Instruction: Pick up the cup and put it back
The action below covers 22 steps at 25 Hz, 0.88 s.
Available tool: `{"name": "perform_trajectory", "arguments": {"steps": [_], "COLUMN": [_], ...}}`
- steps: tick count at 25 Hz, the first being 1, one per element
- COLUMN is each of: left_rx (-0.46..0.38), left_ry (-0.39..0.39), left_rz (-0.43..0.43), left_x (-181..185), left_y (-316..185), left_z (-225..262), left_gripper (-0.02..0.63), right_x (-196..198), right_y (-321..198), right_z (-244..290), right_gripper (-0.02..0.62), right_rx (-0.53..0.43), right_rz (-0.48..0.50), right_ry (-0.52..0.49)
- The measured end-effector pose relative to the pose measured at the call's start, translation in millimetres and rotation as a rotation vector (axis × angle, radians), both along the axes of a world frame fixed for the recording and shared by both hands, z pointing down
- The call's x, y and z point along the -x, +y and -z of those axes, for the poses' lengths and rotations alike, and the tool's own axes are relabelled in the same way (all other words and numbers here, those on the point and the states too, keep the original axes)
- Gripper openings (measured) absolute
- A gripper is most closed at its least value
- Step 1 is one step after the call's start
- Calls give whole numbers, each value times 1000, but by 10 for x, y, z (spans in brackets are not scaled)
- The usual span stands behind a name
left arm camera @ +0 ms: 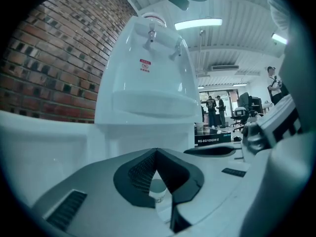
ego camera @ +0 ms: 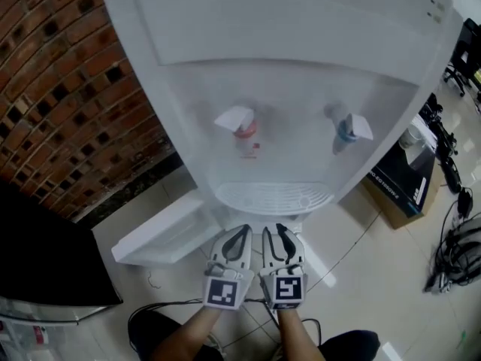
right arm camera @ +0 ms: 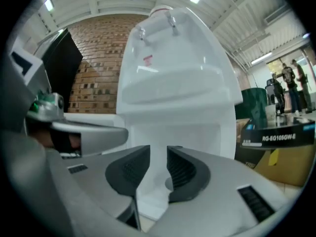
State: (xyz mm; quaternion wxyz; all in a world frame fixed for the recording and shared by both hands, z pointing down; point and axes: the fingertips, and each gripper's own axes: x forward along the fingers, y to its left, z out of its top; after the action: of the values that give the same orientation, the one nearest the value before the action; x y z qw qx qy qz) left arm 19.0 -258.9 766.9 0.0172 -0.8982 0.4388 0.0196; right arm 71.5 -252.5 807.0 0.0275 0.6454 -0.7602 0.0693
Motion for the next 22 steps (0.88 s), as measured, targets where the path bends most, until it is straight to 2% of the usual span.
{"name": "perform_trajectory", "arguments": {"steps": [4,7,15,19,22], "left_rx": [-46,-93,-161,-173,-180], "left_ry": [34,35,83,23,-17], "left_rz": [-24,-50,-44,-64,-65], "left_x": [-39,-103,-68,-71,-66], "left_y": [84,123,163,219,245], "left_z": [328,517,879,1122,1461], "left_gripper": [-8,-8,-8,-8,-8], "right_x": [56,49,120,152,122], "right_y": [227,243,197,244,239], "right_z": [536,833,1082,1272,1609], "right_gripper": [52,12,6,6,6], "right_rx": [-61,-102,-130,-96,-74], "right_rz": [29,33,69,90,91], "right_ry": [77,87,99,86,75]}}
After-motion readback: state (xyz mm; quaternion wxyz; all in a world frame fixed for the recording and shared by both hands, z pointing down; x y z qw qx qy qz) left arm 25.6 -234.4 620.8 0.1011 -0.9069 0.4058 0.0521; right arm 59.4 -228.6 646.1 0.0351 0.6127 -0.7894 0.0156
